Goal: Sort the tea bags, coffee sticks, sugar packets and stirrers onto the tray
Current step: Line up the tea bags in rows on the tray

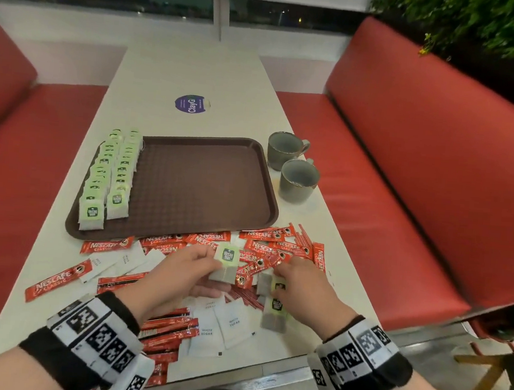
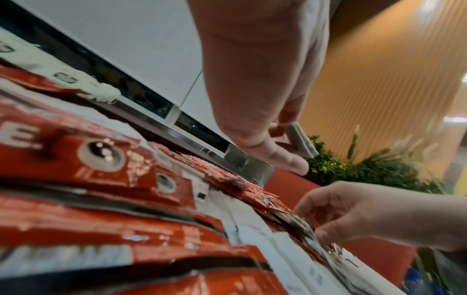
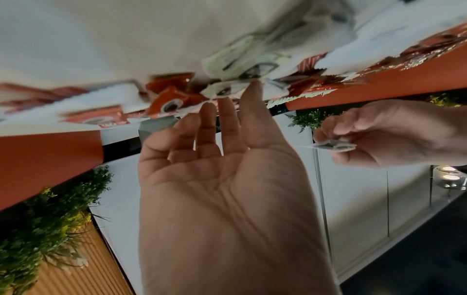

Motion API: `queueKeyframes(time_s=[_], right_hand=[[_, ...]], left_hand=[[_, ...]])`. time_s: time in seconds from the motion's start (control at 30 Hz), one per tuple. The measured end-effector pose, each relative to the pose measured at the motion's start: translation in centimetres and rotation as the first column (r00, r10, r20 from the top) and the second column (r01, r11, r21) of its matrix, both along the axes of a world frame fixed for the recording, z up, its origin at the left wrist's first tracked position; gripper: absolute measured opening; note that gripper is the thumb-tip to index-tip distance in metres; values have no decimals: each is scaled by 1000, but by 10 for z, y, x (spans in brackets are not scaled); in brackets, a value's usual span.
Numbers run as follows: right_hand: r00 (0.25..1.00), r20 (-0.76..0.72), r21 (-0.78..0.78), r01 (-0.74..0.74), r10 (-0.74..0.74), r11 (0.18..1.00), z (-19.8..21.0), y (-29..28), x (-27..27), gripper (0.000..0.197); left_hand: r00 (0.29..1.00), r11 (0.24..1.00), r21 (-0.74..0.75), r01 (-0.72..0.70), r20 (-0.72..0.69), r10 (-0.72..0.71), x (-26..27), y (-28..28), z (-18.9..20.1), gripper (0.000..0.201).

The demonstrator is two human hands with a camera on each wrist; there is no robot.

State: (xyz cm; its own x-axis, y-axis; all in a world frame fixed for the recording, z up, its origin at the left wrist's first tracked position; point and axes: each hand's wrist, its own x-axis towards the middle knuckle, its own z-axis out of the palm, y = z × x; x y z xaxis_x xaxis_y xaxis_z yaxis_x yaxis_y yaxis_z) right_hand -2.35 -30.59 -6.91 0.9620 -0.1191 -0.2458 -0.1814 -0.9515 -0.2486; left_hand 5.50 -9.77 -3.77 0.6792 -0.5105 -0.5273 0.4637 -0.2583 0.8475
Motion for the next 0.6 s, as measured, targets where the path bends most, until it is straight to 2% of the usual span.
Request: queueKeyframes(time_s=[0.1, 0.2, 0.3, 0.4, 0.6], right_hand=[[1000, -20, -4, 6, -6, 1000, -1, 1, 3, 31], [1000, -23, 2, 4, -4, 1000, -2, 1, 5, 26], [999, -35, 22, 14, -13, 1000, -2, 1, 5, 31], [999, -50, 24, 16, -15, 1000, -1, 1, 4, 38], [999, -39, -14, -2, 2, 1000, -2, 1, 2, 29]], left_hand=[[982, 981, -123, -152, -133, 135, 5, 8, 2, 11], [956, 950, -203, -237, -221, 191, 10, 14, 1, 25], [967, 965, -166, -202, -190, 170, 14, 14, -1, 32], [985, 988, -92, -127, -130, 115, 15, 11, -1, 30], [999, 999, 35, -33, -28, 34, 11, 2, 0, 27]])
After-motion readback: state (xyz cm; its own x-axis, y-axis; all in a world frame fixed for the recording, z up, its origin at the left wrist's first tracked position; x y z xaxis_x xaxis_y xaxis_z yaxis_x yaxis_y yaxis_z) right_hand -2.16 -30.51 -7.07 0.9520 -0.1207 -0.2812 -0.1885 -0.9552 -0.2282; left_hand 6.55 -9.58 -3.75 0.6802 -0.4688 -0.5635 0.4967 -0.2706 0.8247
